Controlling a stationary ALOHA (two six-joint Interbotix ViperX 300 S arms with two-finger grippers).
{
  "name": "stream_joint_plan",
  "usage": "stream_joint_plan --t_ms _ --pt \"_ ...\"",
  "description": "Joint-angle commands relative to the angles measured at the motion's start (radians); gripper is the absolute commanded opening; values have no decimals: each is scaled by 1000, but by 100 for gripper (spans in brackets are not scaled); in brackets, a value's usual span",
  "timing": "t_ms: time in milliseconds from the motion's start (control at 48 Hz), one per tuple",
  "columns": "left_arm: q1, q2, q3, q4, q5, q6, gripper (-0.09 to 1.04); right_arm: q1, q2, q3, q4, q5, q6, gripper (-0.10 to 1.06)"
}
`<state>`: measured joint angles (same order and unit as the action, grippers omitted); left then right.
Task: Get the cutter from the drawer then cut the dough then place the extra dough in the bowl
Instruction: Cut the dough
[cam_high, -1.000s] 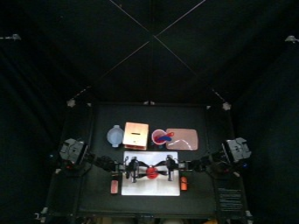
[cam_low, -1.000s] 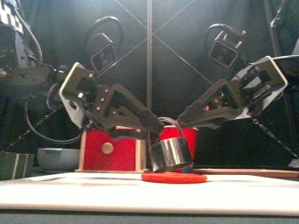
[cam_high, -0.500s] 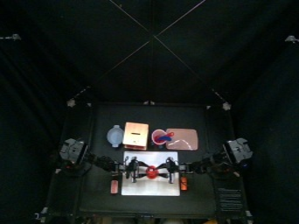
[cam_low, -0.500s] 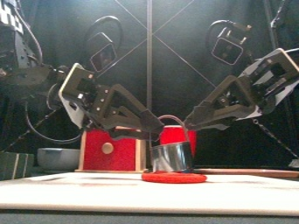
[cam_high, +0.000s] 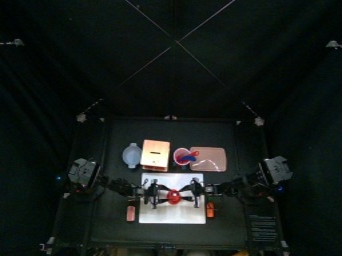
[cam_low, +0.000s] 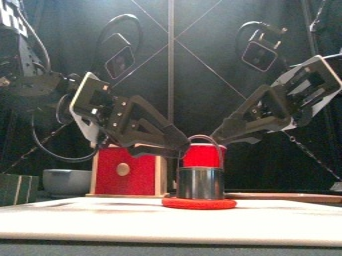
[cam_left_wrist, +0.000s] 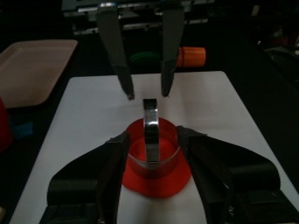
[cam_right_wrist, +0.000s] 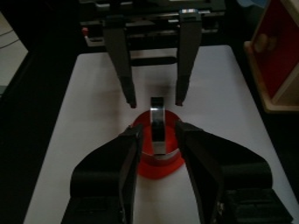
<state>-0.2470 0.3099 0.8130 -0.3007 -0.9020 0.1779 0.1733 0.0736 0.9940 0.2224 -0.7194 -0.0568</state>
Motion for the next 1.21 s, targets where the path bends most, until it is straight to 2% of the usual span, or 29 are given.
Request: stream_joint_plan --t_ms 21,333,625,792,938,1208 --pt "3 -3 -20 0 9 2 84 5 -6 -15 8 -3 11 74" --pt "3 28 -51 -8 20 8 78 43 15 -26 17 3 14 74" --pt "3 21 -26 -61 21 11 75 51 28 -28 32 14 9 73" --pt "0 20 -23 -55 21 11 65 52 29 -29 26 14 9 62" --pt "-11 15 -9 -48 21 11 61 52 29 -32 23 14 2 50" --pt "-26 9 -2 -48 66 11 61 66 86 -44 41 66 14 48"
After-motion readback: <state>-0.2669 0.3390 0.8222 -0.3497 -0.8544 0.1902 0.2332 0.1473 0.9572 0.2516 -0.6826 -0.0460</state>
